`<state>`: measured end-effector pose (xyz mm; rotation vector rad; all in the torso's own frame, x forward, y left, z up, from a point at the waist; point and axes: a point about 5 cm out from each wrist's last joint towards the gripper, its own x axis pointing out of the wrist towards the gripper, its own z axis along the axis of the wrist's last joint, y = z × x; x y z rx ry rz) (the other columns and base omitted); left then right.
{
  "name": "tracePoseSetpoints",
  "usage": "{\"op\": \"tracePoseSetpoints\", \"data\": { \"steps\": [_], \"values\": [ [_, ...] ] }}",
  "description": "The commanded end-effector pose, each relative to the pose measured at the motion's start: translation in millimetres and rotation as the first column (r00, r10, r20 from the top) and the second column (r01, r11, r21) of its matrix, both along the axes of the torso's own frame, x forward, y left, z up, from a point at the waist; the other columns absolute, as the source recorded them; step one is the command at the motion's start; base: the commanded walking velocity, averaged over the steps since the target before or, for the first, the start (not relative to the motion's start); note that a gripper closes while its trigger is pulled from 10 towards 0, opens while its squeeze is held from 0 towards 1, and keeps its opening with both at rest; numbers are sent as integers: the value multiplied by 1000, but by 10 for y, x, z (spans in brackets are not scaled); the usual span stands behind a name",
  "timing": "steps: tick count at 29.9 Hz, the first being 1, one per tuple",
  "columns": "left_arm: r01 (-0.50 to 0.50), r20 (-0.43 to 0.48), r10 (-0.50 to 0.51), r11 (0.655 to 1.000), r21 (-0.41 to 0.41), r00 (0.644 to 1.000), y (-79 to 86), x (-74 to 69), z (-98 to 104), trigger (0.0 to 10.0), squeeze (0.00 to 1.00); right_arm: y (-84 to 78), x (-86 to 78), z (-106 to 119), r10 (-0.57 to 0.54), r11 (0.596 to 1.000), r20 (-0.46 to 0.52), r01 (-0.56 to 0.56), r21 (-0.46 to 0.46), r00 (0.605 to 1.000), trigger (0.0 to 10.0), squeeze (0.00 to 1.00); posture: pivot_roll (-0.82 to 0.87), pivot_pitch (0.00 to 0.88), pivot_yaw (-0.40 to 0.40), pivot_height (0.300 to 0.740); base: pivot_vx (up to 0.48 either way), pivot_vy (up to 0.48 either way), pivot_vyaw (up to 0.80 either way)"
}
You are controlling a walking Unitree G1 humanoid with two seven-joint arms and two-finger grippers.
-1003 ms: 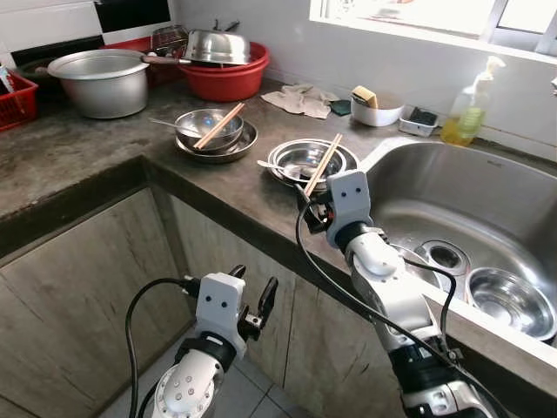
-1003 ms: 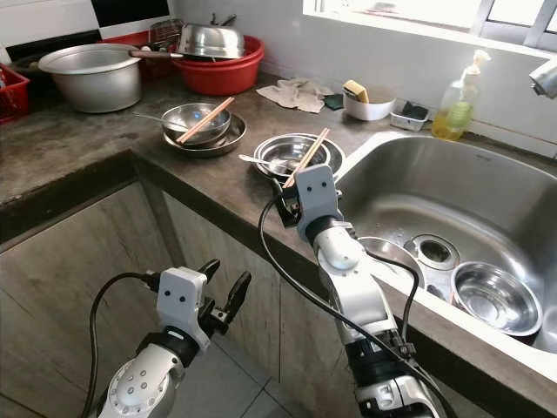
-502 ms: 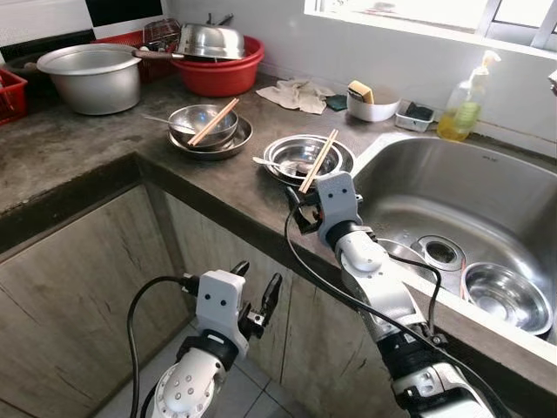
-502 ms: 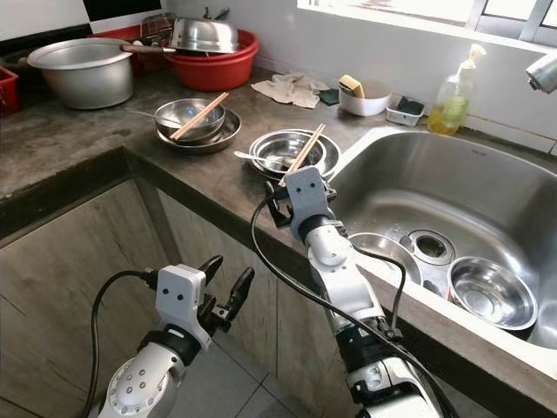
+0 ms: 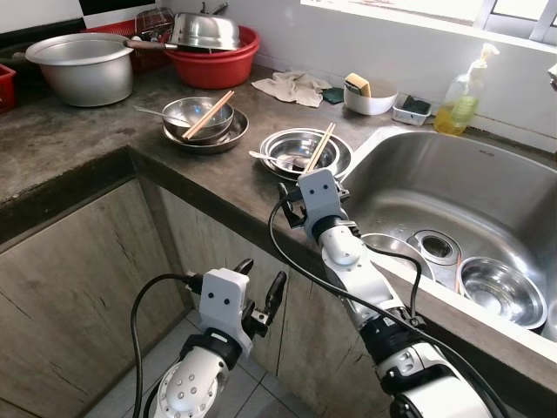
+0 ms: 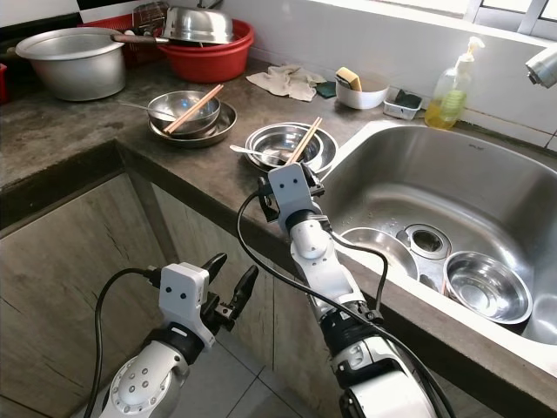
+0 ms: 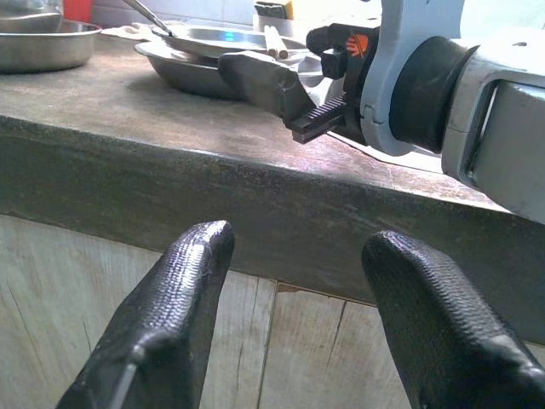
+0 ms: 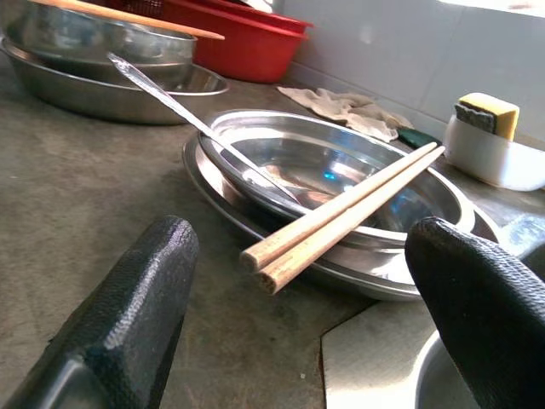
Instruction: Kitchen organization
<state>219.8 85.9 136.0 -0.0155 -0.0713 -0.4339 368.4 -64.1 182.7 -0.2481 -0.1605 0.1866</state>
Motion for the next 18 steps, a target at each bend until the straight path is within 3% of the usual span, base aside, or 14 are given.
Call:
{"op": "tracePoseSetpoints", "data": {
  "steps": [1, 18],
  "values": [
    [1, 8, -1, 1000, -8, 1000, -15, -22, 39, 10000, 0, 36, 35, 74, -15, 1000, 28, 15, 8, 999, 10000, 0, 105, 115, -85, 740, 0, 0, 0],
    [4, 14, -4, 1000, -3, 1000, -28, -15, 45, 10000, 0, 112, 109, 113, -54, 997, 18, 53, 63, 998, 10000, 0, 108, 106, -83, 740, 0, 0, 0]
  ]
}}
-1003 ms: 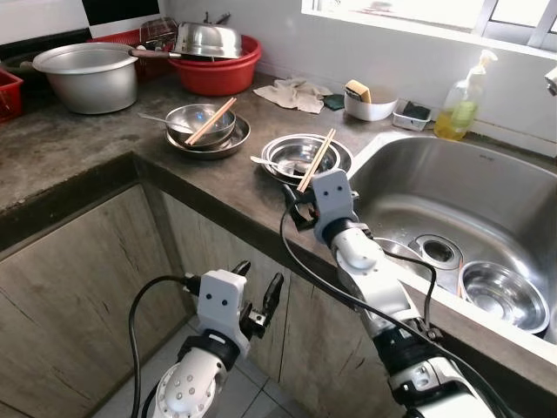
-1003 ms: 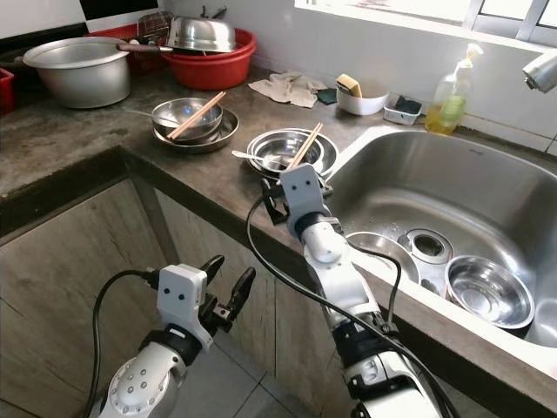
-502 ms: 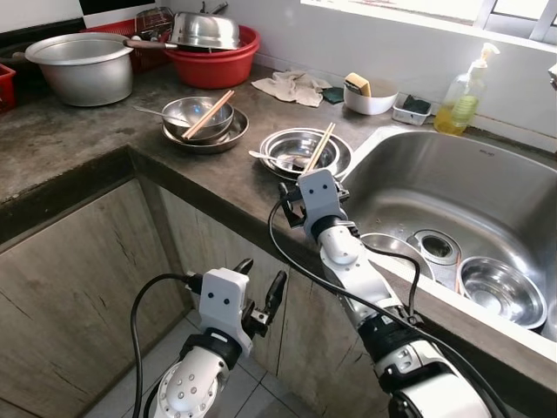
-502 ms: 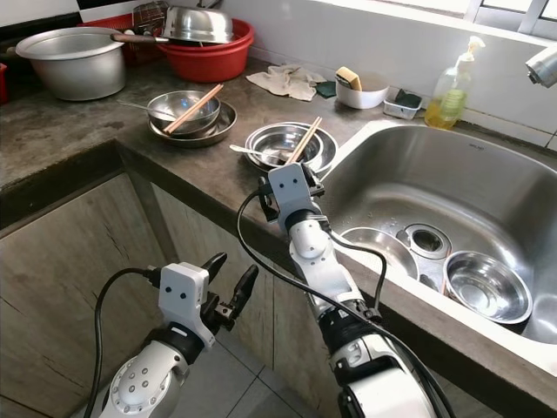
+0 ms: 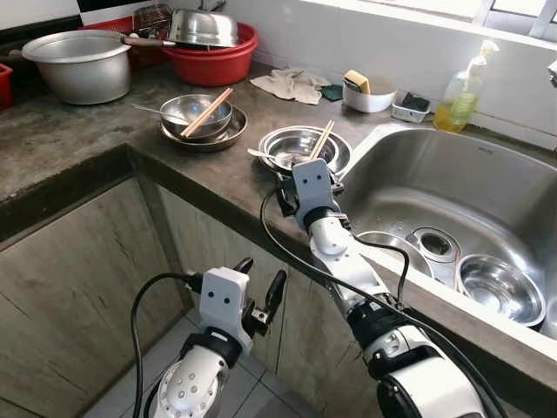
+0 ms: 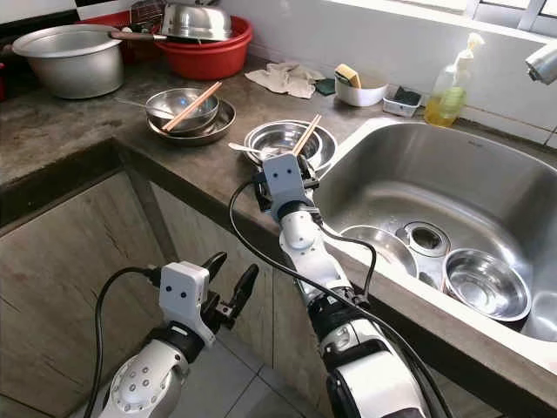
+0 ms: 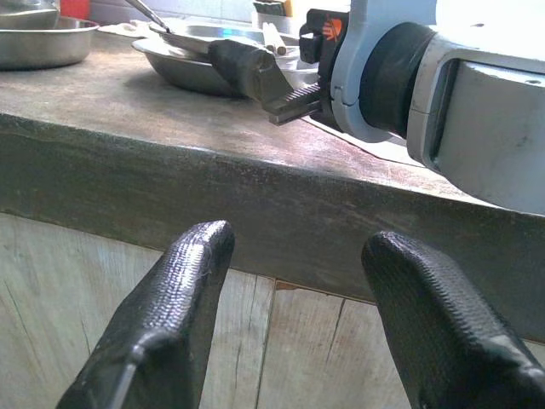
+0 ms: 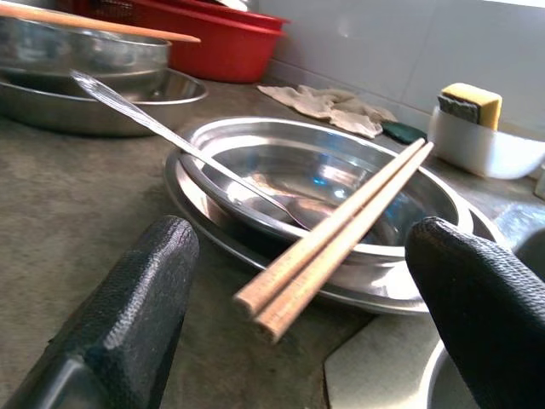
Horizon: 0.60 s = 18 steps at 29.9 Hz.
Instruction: Kitchen organization
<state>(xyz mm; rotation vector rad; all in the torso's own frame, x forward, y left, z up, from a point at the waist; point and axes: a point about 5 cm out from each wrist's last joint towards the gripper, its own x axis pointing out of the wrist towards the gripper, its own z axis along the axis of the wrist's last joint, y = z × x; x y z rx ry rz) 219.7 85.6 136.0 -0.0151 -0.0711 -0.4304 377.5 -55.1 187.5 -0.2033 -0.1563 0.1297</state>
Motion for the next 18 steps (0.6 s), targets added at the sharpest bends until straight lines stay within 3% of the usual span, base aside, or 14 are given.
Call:
{"op": "tracePoseSetpoints", "data": {
  "steps": [1, 7, 8, 10, 11, 14, 15, 16, 17, 18],
  "values": [
    [8, 16, -8, 1000, -4, 1000, -28, -14, 48, 10000, 0, 20, 23, 61, -3, 1000, 17, 3, 13, 1000, 10000, 0, 109, 105, -85, 740, 0, 0, 0],
    [13, 19, -13, 1000, -7, 1000, -42, -15, 53, 10000, 0, 22, 46, 58, -11, 1000, 5, 11, 19, 1000, 10000, 0, 111, 99, -84, 740, 0, 0, 0],
    [13, 20, -13, 1000, -7, 1000, -42, -14, 53, 10000, 0, 22, 48, 62, -12, 1000, 5, 12, 24, 1000, 9412, 0, 111, 98, -84, 740, 0, 0, 0],
    [13, 20, -13, 1000, -6, 1000, -42, -16, 50, 10000, 0, 25, 51, 67, -13, 1000, 6, 13, 28, 1000, 9176, 0, 113, 94, -85, 740, 0, 0, 0],
    [14, 20, -13, 1000, -6, 1000, -43, -18, 48, 10000, 0, 30, 56, 68, -12, 1000, 5, 12, 29, 1000, 4627, 0, 113, 94, -85, 740, 0, 0, 0],
    [14, 20, -14, 1000, -5, 1000, -44, -20, 46, 10000, 0, 32, 59, 67, -12, 1000, 4, 11, 29, 1000, 4039, 0, 113, 90, -85, 740, 0, 0, 0],
    [14, 20, -14, 1000, -4, 1000, -44, -22, 44, 10000, 0, 31, 62, 63, -13, 1000, 1, 13, 29, 1000, 3137, 0, 113, 90, -85, 740, 0, 0, 0],
    [13, 20, -13, 1000, -4, 1000, -44, -21, 44, 10000, 0, 27, 66, 60, -16, 999, -2, 16, 32, 1000, 1137, 0, 113, 90, -85, 740, 0, 0, 0],
    [13, 20, -13, 1000, -4, 1000, -44, -21, 44, 10000, 0, 27, 66, 60, -16, 999, -2, 16, 32, 1000, 1137, 0, 113, 90, -85, 740, 0, 0, 0],
    [13, 20, -13, 1000, -4, 1000, -43, -21, 43, 10000, 0, 24, 68, 62, -17, 999, -2, 17, 33, 1000, 392, 0, 114, 87, -85, 740, 0, 0, 0]
  ]
}}
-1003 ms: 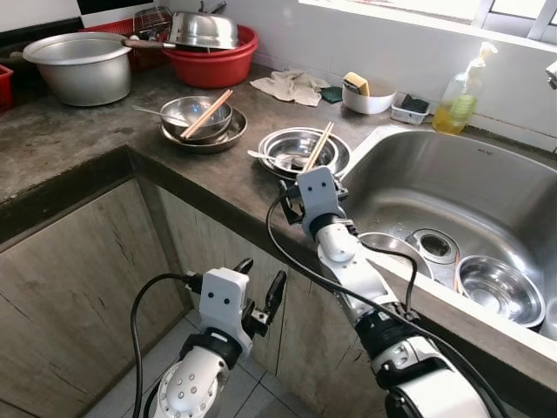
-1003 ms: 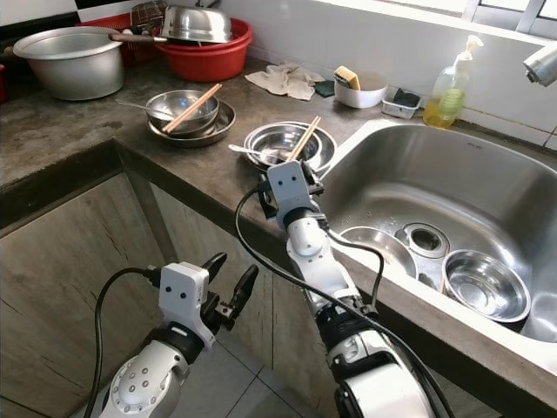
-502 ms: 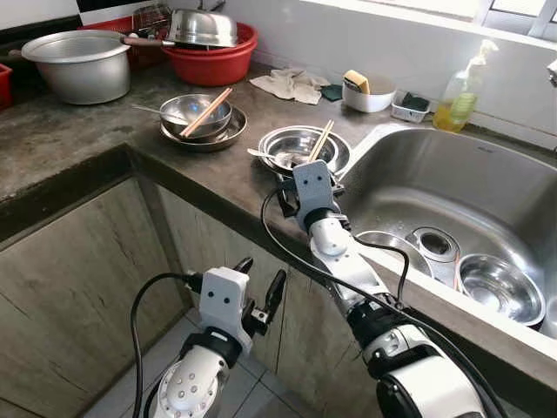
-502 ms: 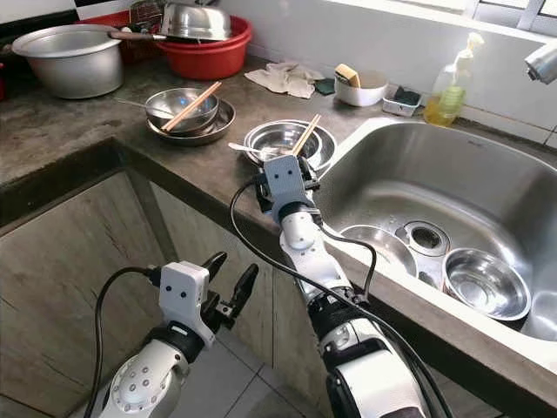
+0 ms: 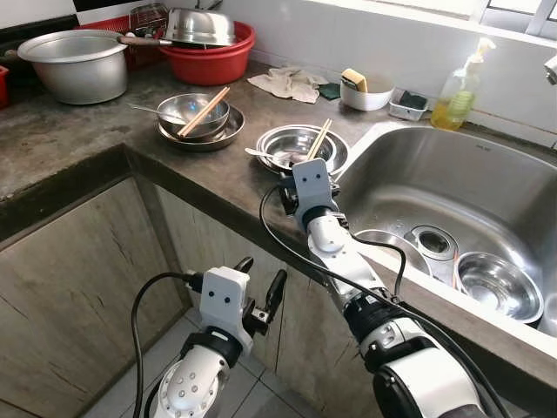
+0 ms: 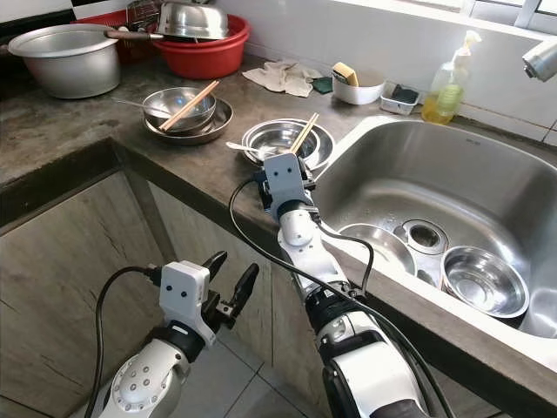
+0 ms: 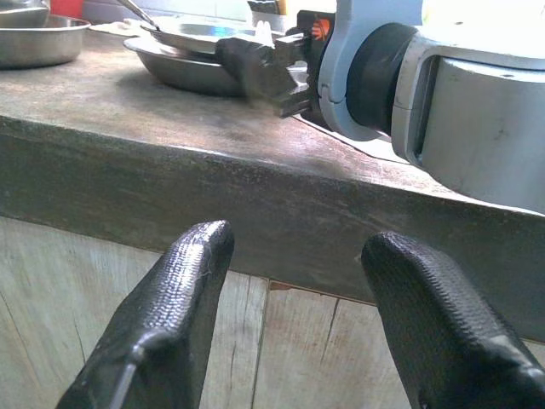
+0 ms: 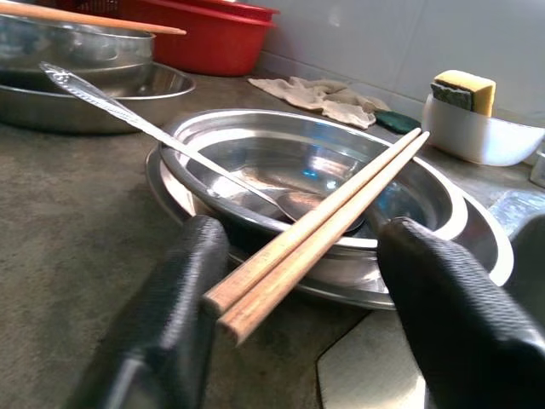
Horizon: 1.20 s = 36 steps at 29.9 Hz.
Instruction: Kitchen organization
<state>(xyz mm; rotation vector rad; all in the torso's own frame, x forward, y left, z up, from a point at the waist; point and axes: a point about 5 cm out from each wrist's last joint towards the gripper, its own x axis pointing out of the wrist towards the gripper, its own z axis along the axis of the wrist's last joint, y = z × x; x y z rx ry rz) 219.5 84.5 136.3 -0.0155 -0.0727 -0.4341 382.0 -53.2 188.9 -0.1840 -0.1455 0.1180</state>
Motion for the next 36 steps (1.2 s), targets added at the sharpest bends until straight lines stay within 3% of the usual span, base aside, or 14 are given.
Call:
{"op": "tracePoseSetpoints", "data": {
  "steps": [1, 21, 23, 24, 29, 36],
  "values": [
    [9, 19, -9, 1000, -3, 1000, -32, -20, 40, 10000, 0, -1, 27, 47, -7, 1000, 8, 7, 17, 1000, 0, 0, 116, 85, -85, 740, 0, 0, 0],
    [11, 18, -11, 1000, 7, 1000, -13, -14, 37, 10000, 0, -117, 51, 94, -54, 996, 25, 52, 68, 998, 0, 0, 122, 83, -75, 740, 0, 0, 0],
    [17, 57, -17, 1000, 2, 998, -15, -12, 62, 10000, 0, -145, 38, 131, -73, 994, 63, 67, 88, 995, 0, 0, 121, 82, -73, 740, 0, 0, 0],
    [25, 75, -25, 1000, 2, 997, -31, -19, 98, 10000, 0, -208, -20, 231, -82, 988, 137, 62, 140, 987, 0, 0, 121, 81, -70, 740, 0, 0, 0],
    [37, 62, -37, 999, -1, 997, -47, -1, 106, 10000, 0, -295, -123, 369, -78, 976, 221, 30, 214, 972, 0, 0, 117, 77, -65, 740, 0, 0, 0],
    [32, 55, -31, 999, -8, 998, -52, 72, 118, 10000, 0, -430, -370, 527, -51, 977, 302, -15, 212, 952, 0, 0, 110, 59, -61, 740, 0, 0, 0]
  ]
}}
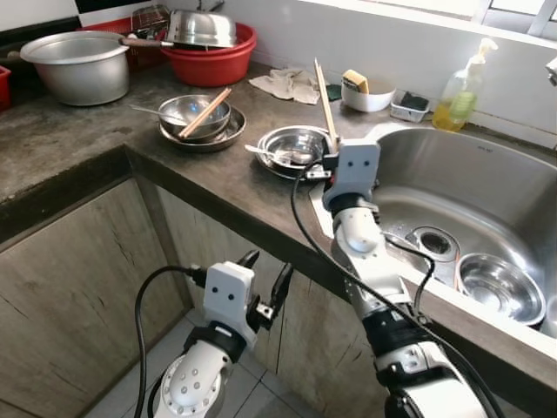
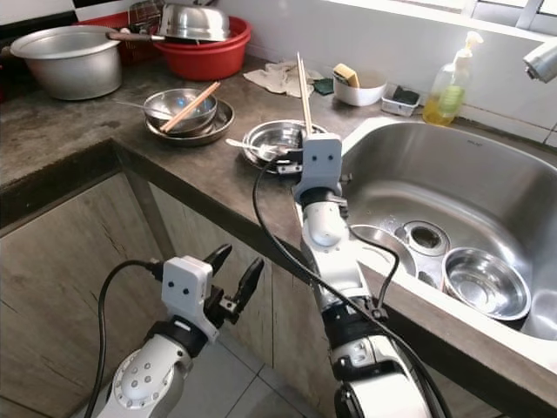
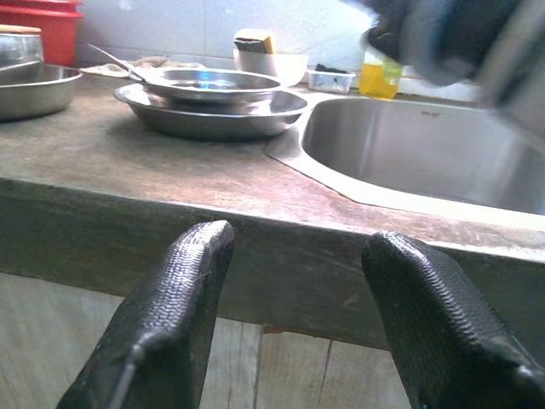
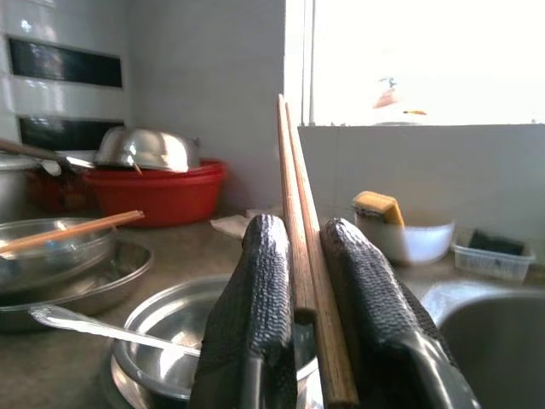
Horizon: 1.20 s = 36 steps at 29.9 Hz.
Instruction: Kitchen organization
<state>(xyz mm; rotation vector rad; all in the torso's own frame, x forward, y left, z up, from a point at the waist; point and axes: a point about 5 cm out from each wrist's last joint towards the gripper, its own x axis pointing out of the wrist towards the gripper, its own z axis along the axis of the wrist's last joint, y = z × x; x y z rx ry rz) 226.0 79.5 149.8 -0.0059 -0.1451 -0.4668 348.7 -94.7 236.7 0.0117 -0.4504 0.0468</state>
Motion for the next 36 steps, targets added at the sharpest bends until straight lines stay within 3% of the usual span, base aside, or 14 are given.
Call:
{"op": "tracePoseSetpoints", "data": {
  "steps": [1, 2, 3, 6, 7, 8, 9, 12, 18, 29, 36],
  "values": [
    [-3, -21, 3, 1000, -5, 1000, -2, 17, -17, 10000, 0, -35, -80, 51, 12, 1000, 19, -12, -5, 1000, 0, 0, 110, 59, -61, 740, 0, 0, 0],
    [-10, -24, 10, 1000, -2, 1000, 4, 35, -21, 10000, 0, -79, -171, 24, 20, 1000, 21, -20, -11, 1000, 0, 0, 108, 50, -61, 740, 0, 0, 0],
    [-14, -26, 14, 1000, -1, 1000, 9, 47, -23, 10000, 0, -101, -220, 0, 29, 1000, 12, -29, -11, 999, 627, 0, 105, 47, -58, 740, 0, 0, 0],
    [-21, -25, 21, 1000, 3, 999, 20, 68, -23, 10000, 0, -152, -317, -60, 36, 999, -15, -37, -22, 999, 667, 0, 102, 46, -56, 740, 0, 0, 0],
    [-24, -19, 24, 1000, 8, 1000, 26, 86, -19, 10000, 0, -184, -407, -122, 56, 998, -41, -57, -28, 998, 6275, 0, 93, 40, -49, 740, 0, 0, 0],
    [-24, -19, 24, 1000, 8, 1000, 26, 86, -19, 10000, 0, -184, -407, -122, 56, 998, -41, -57, -28, 998, 6275, 0, 93, 40, -49, 740, 0, 0, 0],
    [-24, -16, 24, 1000, 19, 1000, 27, 108, -18, 10000, 0, -228, -480, -180, 52, 998, -62, -54, -39, 997, 10000, 0, 90, 37, -45, 740, 0, 0, 0],
    [-10, -8, 11, 998, 61, 1000, 19, 129, -30, 10000, 0, -301, -574, -240, 46, 998, -97, -50, -32, 994, 10000, 0, 80, 30, -37, 740, 0, 0, 0],
    [-10, 0, 10, 998, 66, 1000, 38, 150, -38, 10000, 0, -383, -719, -243, 48, 998, -133, -52, -27, 990, 10000, 0, 64, 17, -26, 740, 0, 0, -734],
    [-11, 6, 11, 997, 81, 1000, 30, 172, -61, 10000, 0, -355, -730, -237, 75, 994, -187, -89, -68, 979, 10000, 0, 71, 4, -37, 740, 220, -323, -800],
    [-54, -14, 55, 997, 51, 998, 78, 200, -70, 10000, 0, -298, -708, -258, 109, 987, -223, -133, -93, 969, 10000, 0, 75, 2, -44, 740, 151, -133, -568]
  ]
}}
